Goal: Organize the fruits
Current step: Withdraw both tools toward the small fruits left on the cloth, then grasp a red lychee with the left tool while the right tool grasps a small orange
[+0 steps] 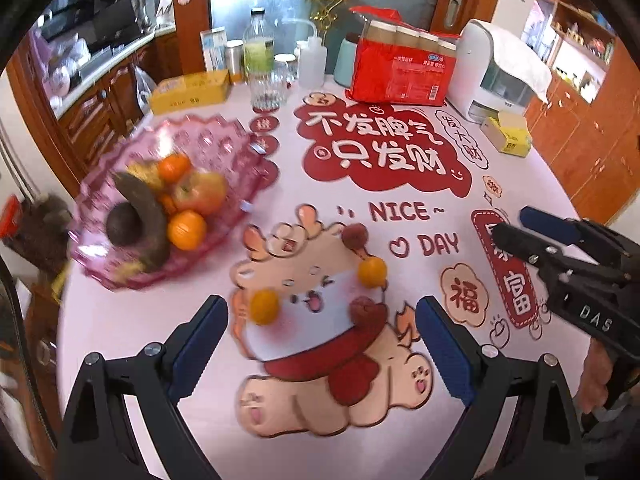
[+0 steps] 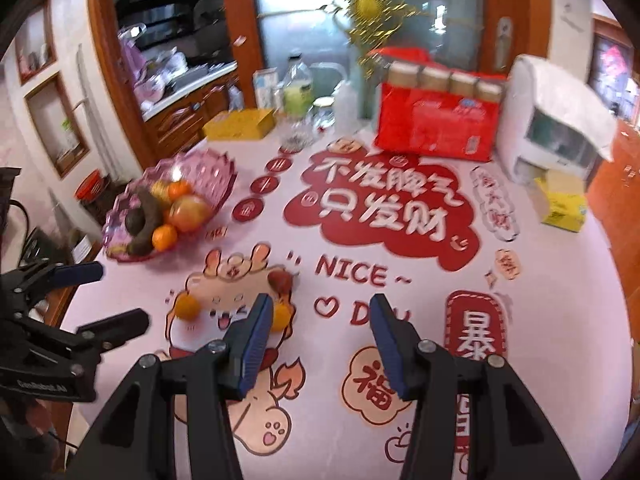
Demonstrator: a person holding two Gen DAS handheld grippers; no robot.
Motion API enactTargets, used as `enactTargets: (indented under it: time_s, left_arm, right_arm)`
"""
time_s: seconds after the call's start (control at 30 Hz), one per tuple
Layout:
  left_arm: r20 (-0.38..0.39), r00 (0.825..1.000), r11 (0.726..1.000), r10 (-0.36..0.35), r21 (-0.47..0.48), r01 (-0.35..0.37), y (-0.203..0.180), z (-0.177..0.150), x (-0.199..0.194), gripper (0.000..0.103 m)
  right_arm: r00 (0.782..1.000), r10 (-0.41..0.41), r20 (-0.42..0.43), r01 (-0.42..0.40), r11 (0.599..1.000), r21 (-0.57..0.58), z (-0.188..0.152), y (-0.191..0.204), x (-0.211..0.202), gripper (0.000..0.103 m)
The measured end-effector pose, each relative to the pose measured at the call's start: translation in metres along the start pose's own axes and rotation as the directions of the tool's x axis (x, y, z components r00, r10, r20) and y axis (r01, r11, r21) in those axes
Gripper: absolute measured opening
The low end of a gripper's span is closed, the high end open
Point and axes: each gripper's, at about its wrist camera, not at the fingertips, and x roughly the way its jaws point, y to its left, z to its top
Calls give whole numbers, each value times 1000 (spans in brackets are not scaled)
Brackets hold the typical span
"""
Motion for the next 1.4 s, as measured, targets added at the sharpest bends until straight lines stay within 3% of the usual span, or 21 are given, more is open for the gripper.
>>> enactTargets:
  time_s: [0.2,0.3,0.5,0.67,1.13,1.27,1.4]
  left_arm:
    - [-44,999,997,-32,-71,28,-17,-20,56,94]
    - [-54,997,995,-46,-95,41,-24,-23,77,85]
    - [-105,993,997,-56,-63,49,-40,-29,108,50]
    - [-93,995,998,-34,-50,29,-40,-31,113,21]
    - [-84,996,990,-25,-137,13,8,-41,99,19]
    - [-76,996,987,-36,-160,24,21,-42,93,19]
    - [-66,997,985,-46,-167,34,31,-41,83,19]
  right_arm:
    - [996,56,-71,-60,997,-45,-10,-4,38,50]
    - [993,72,-94,-78,995,-64,-14,-3,51,50]
    - [984,115,-140,-125,990,-66,-20,-7,74,51]
    - [976,148,-160,-158,986,-57,-22,-7,87,51]
    - [953,213,-217,-224,974,-25,-21,23,131,50]
    - [949,202,-243,-215,976,-26,-22,32,143,38]
    - [957,167,-238,-179,983,-30,-24,36,147,34]
